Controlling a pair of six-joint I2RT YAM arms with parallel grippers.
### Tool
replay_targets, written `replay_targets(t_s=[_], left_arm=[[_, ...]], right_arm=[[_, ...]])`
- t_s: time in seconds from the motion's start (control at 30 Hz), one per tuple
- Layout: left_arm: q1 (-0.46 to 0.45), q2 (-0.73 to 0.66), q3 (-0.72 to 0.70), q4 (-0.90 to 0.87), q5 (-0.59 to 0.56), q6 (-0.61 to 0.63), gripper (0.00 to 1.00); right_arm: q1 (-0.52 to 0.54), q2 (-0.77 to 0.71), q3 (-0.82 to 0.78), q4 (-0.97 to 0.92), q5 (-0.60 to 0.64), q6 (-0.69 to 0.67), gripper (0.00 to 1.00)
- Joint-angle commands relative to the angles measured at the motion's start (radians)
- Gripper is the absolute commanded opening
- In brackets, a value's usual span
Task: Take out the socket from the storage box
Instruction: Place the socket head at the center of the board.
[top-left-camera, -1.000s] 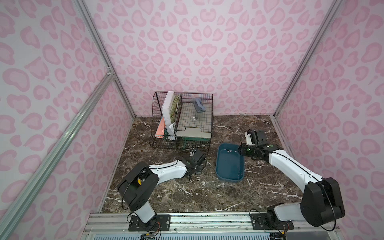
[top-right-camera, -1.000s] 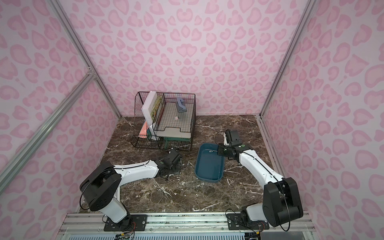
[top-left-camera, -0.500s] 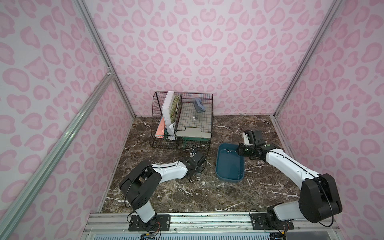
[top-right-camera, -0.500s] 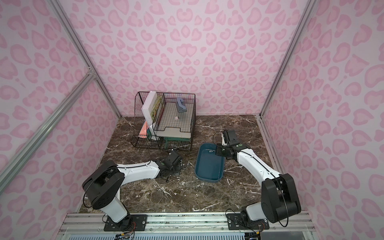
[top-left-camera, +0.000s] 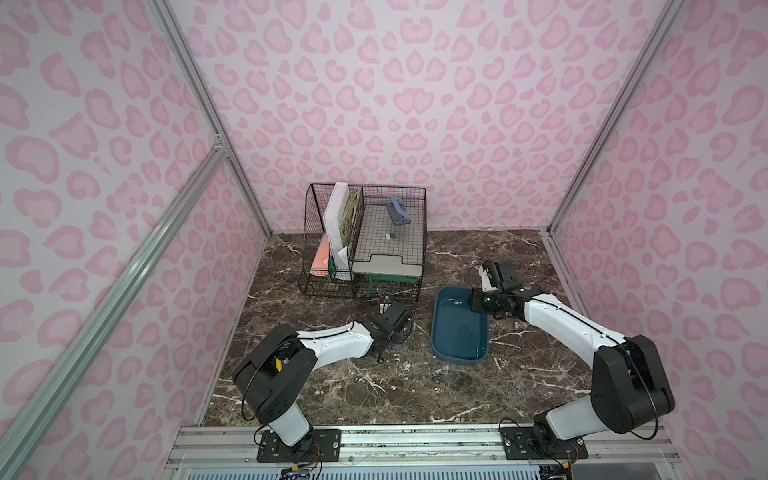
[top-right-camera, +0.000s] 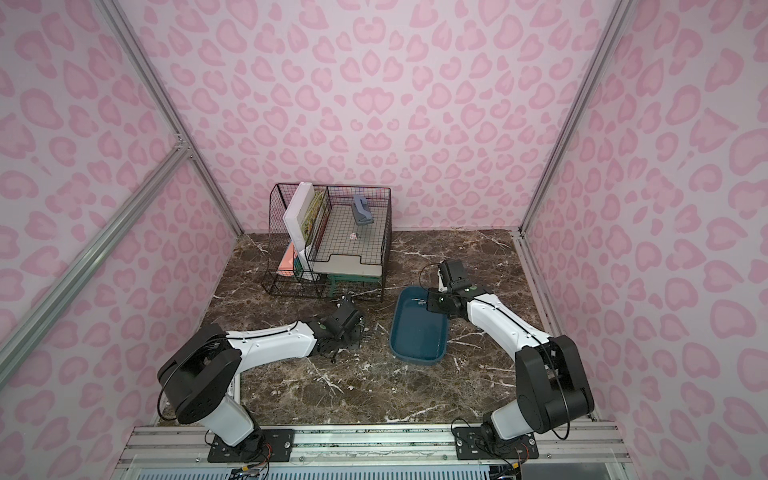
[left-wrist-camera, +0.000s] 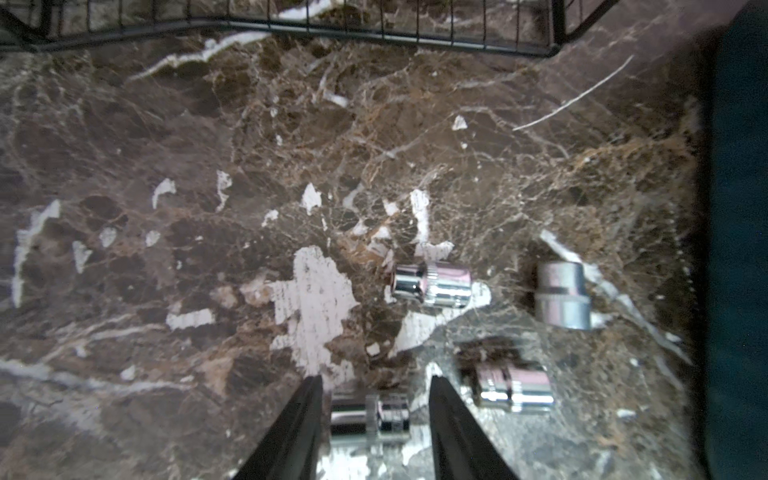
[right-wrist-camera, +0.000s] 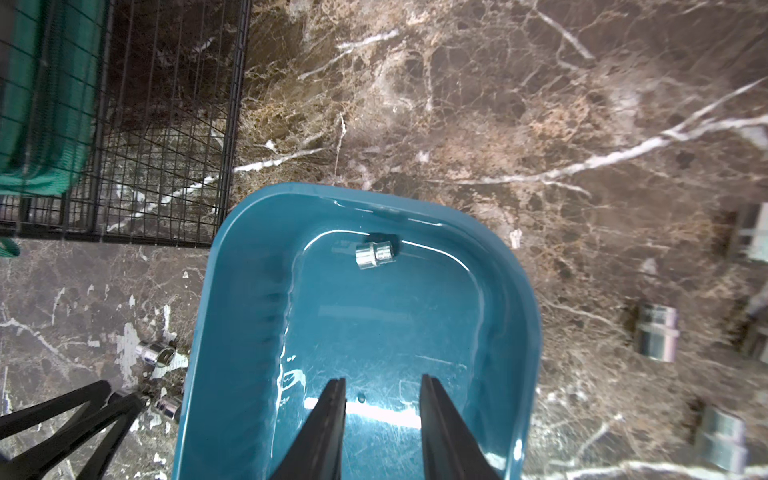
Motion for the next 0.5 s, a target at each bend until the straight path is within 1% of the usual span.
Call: replay_targets(t_s=[0.0, 0.3, 0.47], left_arm=[[0.0, -0.037, 0.003, -0.028, -0.029, 0.008, 0.48], [-0.001, -0.204, 0.035, -0.125, -0.081, 0.038, 0.51], [-0.001, -0.274, 0.056, -0.163, -0.091, 0.049, 0.51]], right_arm=[[0.008, 0.028, 0.024, 0.046, 0.021, -0.022, 0.37], [0.013, 0.142, 0.118, 0.045, 0.034, -0.098, 0.38], [0.016, 0.189, 0.139, 0.056, 0.022, -0.111, 0.39]])
